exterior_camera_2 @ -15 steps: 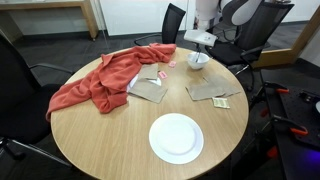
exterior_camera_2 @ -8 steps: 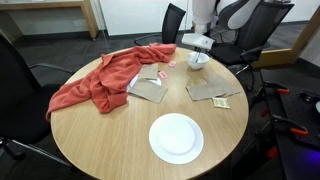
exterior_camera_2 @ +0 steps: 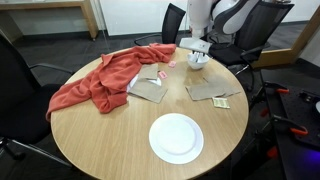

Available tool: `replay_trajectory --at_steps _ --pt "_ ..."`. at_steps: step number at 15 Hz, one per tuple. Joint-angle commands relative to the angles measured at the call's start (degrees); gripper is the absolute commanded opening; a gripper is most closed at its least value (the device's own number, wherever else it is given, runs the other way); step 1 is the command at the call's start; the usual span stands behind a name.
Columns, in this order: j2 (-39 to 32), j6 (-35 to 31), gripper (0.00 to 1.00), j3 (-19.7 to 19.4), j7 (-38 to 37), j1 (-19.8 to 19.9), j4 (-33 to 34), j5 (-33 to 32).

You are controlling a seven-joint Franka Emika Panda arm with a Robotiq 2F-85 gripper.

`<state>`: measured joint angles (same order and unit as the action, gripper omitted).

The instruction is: Put the pen on the table

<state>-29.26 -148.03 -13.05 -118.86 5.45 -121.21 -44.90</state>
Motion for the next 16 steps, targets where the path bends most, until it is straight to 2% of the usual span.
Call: replay_trajectory --at_steps 1,8,10,11,12,13,16 --pt "-2.1 -1.2 0.63 -1.2 3.2 -0.8 2.2 1.7" --pt "-4.3 -1.1 0.62 -1.5 6.1 -1.2 4.2 3.7" --pt "-4.9 -0.9 0.56 -1.5 6.7 -1.4 4.8 4.6" --pt "-5.1 -0.8 0.4 -1.6 7.3 -1.6 4.9 5.0" --pt "-5.3 -0.9 0.31 -1.8 7.5 -1.8 5.1 5.4" --pt "-5.4 -0.9 0.28 -1.9 7.6 -2.0 5.2 5.6" --pt "-5.5 -1.0 0.05 -2.6 7.9 -2.7 5.1 5.7"
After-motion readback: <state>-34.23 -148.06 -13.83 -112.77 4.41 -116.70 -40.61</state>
